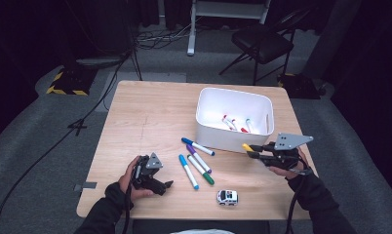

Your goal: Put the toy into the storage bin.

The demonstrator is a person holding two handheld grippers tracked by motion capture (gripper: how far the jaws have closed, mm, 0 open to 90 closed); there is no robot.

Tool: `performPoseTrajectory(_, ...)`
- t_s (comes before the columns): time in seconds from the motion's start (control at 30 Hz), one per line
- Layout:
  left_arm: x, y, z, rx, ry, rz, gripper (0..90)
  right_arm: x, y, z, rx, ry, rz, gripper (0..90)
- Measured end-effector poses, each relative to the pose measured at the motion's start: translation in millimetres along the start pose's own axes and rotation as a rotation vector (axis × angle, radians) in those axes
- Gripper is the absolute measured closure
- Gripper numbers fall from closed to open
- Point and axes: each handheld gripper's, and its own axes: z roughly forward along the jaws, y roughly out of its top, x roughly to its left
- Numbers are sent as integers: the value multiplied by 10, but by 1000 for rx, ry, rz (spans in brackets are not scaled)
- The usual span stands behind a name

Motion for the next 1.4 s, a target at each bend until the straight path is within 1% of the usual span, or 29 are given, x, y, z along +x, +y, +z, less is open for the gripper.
performPoseTrajectory(0.07, 0, 0, 0, 0, -1, 0, 1, -20, 96, -43, -8, -7, -10, 746)
performPoseTrajectory(0.1, 0, 0, -1, 0, 2, 0, 1, -35, 143, -64, -4, -12, -20, 746)
performPoseTrajectory(0.23, 0, 0, -1, 0, 2, 0, 1, -78, 311, -106, 0, -25, -35, 746)
performPoseTrajectory(0.43, -1, 0, 0, 0, -1, -1, 1, -169, 538, -155, 10, -43, -43, 746)
performPoseTrajectory(0.47, 0, 0, 0, 0, -1, -1, 1, -181, 572, -164, 12, -52, -46, 746)
performPoseTrajectory(0.7, 0, 0, -1, 1, 2, 0, 1, -296, 821, -211, -3, -79, -64, 747)
performPoseTrajectory(0.73, 0, 0, 1, 0, -3, -1, 1, -315, 855, -203, -3, -81, -64, 746)
performPoseTrajectory(0.77, 0, 0, -1, 1, 2, 0, 1, -332, 887, -191, 3, -85, -65, 747)
performPoseTrajectory(0.83, 0, 0, 1, 0, -3, -1, 1, -362, 944, -158, 17, -102, -87, 746)
performPoseTrajectory(0.97, 0, 0, 1, 0, -3, -1, 1, -462, 1017, -74, 19, -111, -72, 746)
performPoseTrajectory(1.03, 0, 0, -1, 0, 2, 1, 1, -507, 1042, -17, 31, -114, -74, 746)
performPoseTrajectory(1.1, 0, 0, -1, 0, 1, 1, 1, -552, 1056, 48, 37, -121, -65, 746)
performPoseTrajectory(1.2, 0, 0, -1, 0, 2, 0, 1, -613, 1062, 150, 60, -132, -62, 746)
performPoseTrajectory(1.23, -1, 0, 1, 0, -1, -1, 1, -634, 1059, 180, 69, -129, -59, 746)
performPoseTrajectory(1.3, 0, 0, 1, 0, -2, -1, 1, -670, 1053, 244, 94, -137, -55, 746)
performPoseTrajectory(1.37, 0, 0, 0, 0, -1, -1, 1, -711, 1038, 306, 113, -133, -53, 746)
performPoseTrajectory(1.4, 0, 0, -1, 0, 2, 0, 1, -726, 1032, 333, 132, -138, -54, 746)
